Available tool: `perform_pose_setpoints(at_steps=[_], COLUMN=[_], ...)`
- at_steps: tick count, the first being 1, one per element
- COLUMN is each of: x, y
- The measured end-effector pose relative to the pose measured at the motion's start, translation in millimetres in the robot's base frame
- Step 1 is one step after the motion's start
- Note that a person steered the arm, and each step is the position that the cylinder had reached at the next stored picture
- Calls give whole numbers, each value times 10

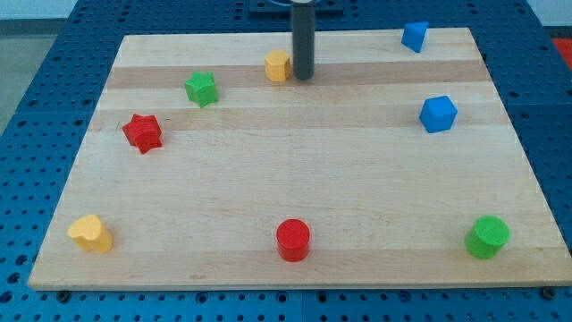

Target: Point your arm at the blue triangle

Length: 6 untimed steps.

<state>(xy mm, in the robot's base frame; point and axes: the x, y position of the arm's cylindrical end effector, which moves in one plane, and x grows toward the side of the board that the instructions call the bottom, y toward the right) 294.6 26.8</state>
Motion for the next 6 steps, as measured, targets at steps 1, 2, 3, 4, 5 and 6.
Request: perform_pose_setpoints(at_steps=[1,2,3,4,5,6], x=[-69,-384,-642,-912,-1033,-1023], y=[489,536,911,1479,1549,1658])
